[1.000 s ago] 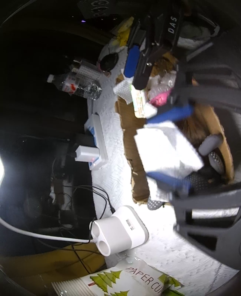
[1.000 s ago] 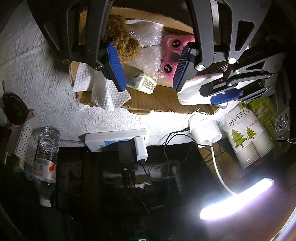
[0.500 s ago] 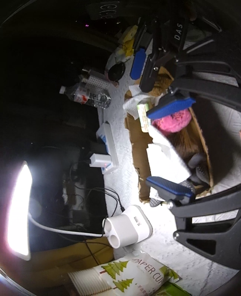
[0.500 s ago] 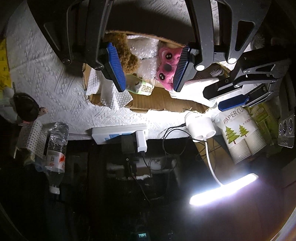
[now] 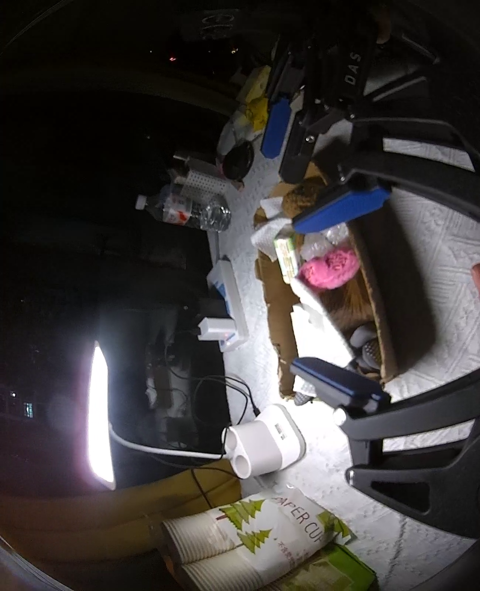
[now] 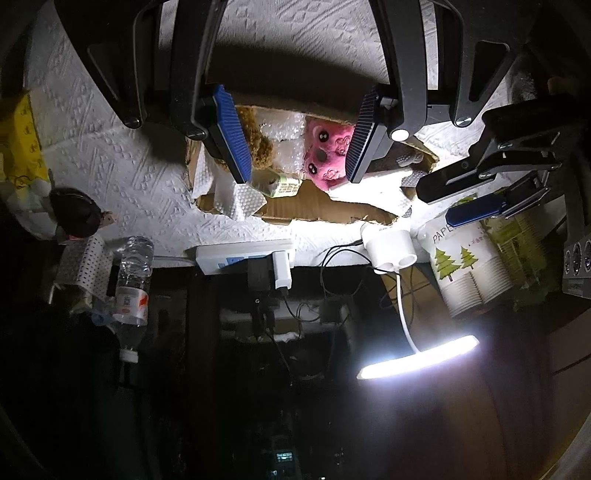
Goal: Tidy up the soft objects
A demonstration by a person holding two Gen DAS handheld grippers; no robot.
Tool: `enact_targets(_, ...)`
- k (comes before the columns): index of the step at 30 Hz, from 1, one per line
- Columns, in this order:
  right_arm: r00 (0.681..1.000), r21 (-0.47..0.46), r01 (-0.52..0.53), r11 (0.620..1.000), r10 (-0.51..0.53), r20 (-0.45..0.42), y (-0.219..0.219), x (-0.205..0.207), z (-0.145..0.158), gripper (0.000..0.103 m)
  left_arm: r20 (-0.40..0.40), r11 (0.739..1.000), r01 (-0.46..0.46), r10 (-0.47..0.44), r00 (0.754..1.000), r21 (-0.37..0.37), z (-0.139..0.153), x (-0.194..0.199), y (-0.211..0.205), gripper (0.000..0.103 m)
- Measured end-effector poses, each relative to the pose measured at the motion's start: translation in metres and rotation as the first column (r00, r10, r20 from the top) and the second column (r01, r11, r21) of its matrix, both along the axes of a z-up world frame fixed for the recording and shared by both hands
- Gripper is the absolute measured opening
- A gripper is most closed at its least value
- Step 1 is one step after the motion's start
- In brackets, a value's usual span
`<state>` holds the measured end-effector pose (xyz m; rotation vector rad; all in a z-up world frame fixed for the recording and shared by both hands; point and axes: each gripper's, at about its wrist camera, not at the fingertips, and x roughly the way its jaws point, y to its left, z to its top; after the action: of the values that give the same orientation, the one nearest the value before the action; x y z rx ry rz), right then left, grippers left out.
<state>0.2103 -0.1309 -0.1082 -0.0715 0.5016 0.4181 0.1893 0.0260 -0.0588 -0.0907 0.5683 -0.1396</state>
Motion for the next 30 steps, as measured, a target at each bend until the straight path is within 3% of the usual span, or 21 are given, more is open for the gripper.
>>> enact_targets(28,0.987,0.018,0.049,0.999,-0.051,0.150,-0.023,-0.101,0.042,0.056,0.144,0.999,0.037,-0.038,0.989,0.009,0.057,-0.089,-0.028,0.077)
enact_targets(30,0.985,0.014,0.062,0.998,-0.063,0.162,-0.024,-0.108,0.046,0.056,0.155,0.999,0.034,-0.036,0.987,0.016,0.062,-0.095,-0.029,0.090)
